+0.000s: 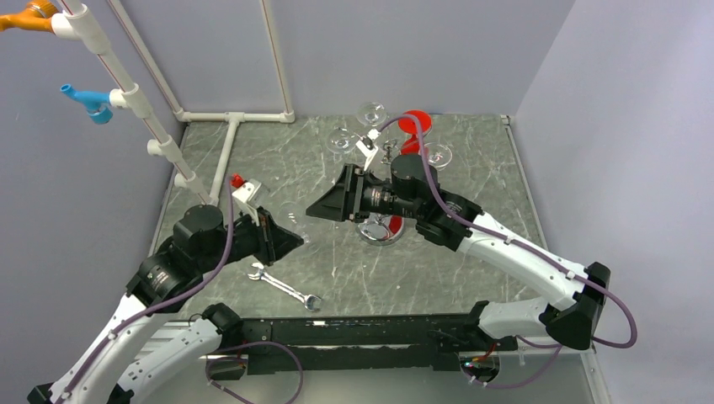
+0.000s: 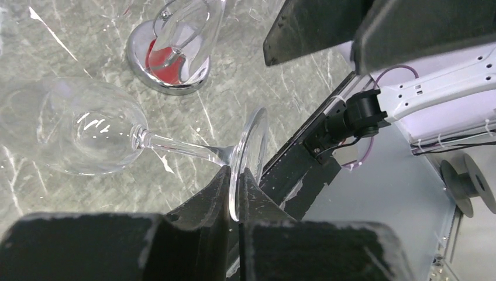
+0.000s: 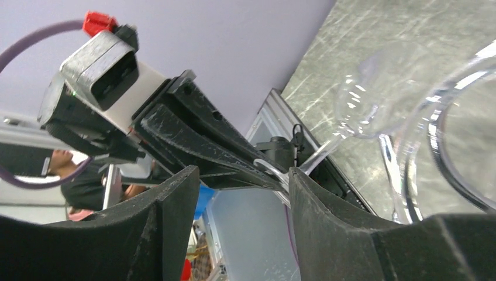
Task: Take the wine glass off the wine glass rack
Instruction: Place the wine glass at the center of the board.
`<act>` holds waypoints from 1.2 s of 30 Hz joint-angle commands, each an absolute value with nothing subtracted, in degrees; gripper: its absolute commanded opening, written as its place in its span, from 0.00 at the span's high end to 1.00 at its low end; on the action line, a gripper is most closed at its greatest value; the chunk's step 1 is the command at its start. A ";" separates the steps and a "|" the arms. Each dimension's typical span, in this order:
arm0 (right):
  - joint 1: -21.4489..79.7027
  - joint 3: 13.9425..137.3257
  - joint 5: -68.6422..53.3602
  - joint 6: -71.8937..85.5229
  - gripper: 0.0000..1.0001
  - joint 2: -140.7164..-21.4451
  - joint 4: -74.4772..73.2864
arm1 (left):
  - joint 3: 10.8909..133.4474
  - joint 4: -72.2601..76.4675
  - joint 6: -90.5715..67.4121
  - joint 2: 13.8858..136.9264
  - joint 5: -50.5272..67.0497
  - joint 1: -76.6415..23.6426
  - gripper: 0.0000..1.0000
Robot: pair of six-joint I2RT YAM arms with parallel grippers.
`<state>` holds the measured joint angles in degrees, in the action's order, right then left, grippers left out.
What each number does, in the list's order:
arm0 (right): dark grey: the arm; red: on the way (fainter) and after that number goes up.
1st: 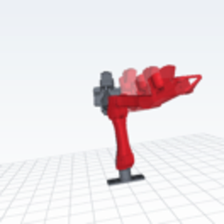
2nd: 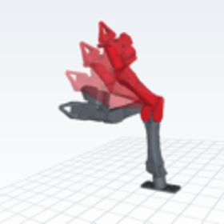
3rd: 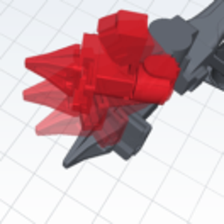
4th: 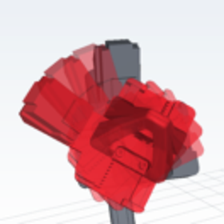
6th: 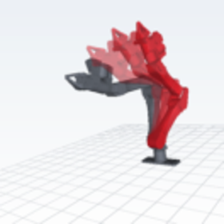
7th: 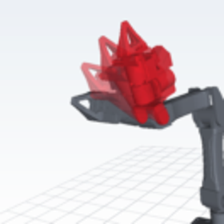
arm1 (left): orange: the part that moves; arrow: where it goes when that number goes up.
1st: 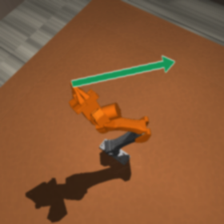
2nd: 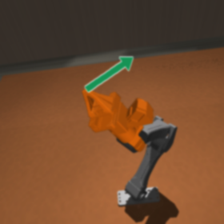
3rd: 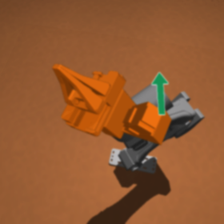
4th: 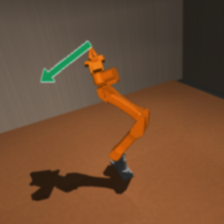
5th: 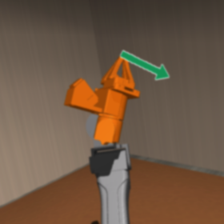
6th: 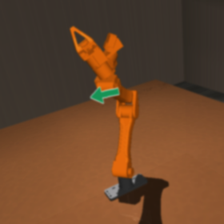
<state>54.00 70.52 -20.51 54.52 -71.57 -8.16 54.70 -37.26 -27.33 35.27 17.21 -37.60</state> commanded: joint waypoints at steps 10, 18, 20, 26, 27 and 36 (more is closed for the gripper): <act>54.48 80.27 -12.24 55.70 0.37 -73.87 -23.48 | 51.71 -27.07 -15.54 29.81 16.88 -37.82 1.00; 55.26 81.63 -13.43 57.31 0.37 -76.89 -24.54 | 50.83 -24.63 -11.97 27.63 19.21 -37.81 1.00; 55.32 81.74 -13.76 57.54 0.37 -77.49 -24.39 | 50.63 -24.00 -11.38 26.99 20.37 -37.84 1.00; 55.87 82.34 -14.23 57.83 0.38 -78.87 -23.95 | 50.87 -24.26 -10.21 26.31 21.37 -37.85 1.00; 55.95 82.60 -14.19 57.83 0.38 -79.13 -24.05 | 50.89 -24.49 -10.06 26.27 21.31 -37.82 1.00; 57.37 85.16 -12.04 57.40 0.38 -79.64 -26.82 | 51.99 -25.92 -9.42 25.72 20.58 -37.82 1.00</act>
<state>56.75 82.70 -13.76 57.01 -79.61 -24.25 50.02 -29.58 -11.46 26.72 20.08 -37.60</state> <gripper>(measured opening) 0.623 0.109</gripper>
